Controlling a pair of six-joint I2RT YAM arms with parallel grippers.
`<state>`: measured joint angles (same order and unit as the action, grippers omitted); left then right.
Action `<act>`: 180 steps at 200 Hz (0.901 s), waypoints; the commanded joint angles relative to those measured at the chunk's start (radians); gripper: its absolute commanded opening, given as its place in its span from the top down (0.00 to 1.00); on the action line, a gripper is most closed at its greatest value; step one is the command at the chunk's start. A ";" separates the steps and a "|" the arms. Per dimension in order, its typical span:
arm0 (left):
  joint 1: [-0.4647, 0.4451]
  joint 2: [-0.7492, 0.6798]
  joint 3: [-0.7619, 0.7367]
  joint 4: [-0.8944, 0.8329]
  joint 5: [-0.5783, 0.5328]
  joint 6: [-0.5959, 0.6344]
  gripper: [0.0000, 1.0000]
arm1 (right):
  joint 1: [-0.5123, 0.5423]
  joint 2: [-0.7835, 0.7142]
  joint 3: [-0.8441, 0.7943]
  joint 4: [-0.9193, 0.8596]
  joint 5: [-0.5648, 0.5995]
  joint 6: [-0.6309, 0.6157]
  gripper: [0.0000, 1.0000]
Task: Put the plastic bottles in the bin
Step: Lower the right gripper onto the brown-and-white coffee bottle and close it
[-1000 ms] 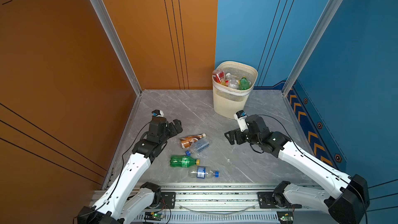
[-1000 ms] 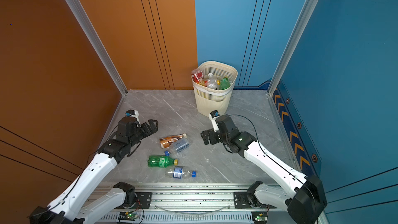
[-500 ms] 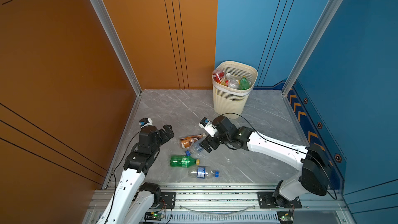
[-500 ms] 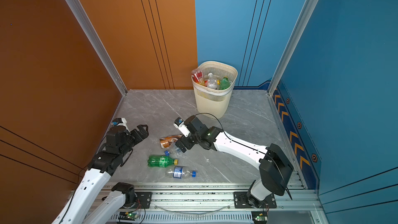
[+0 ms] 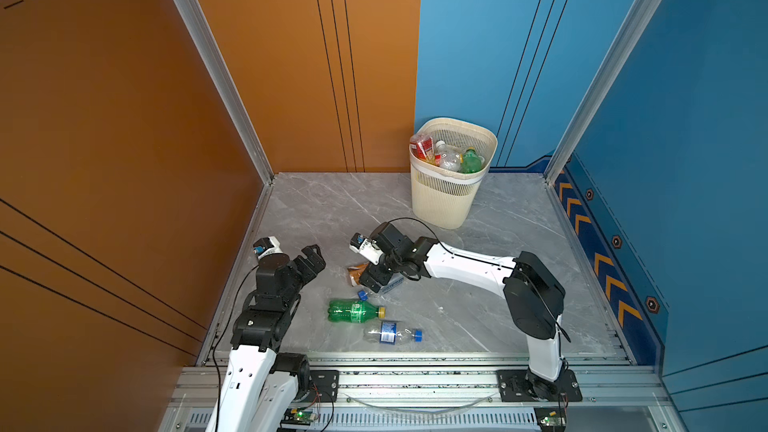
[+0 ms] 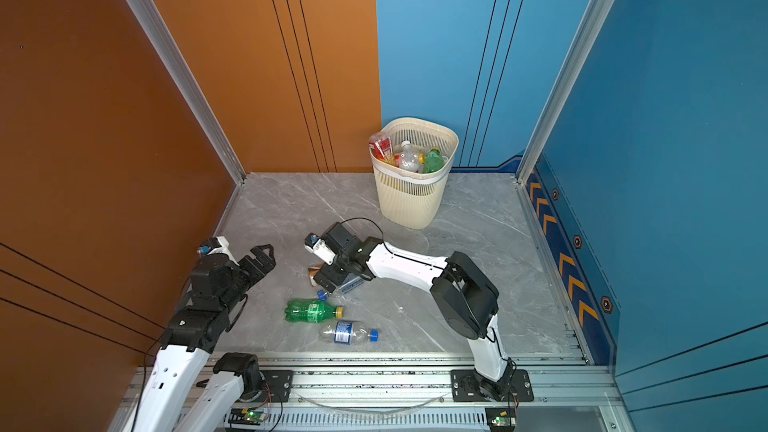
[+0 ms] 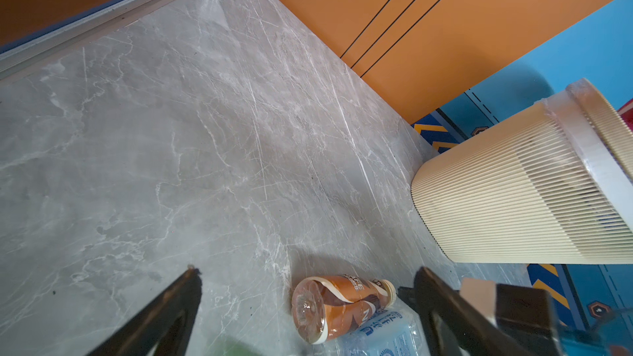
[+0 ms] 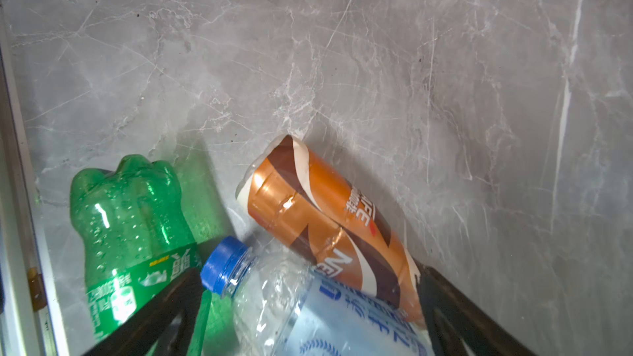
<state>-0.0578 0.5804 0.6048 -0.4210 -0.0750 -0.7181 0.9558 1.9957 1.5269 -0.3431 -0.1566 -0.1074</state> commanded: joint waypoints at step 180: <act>0.119 -0.030 -0.041 -0.026 0.105 -0.027 0.02 | -0.129 0.386 0.425 -0.118 0.080 -0.061 0.18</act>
<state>0.0490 0.5552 0.5831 -0.4454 -0.0029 -0.7319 0.8364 2.3661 1.9133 -0.4274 -0.0990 -0.1642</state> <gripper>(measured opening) 0.976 0.856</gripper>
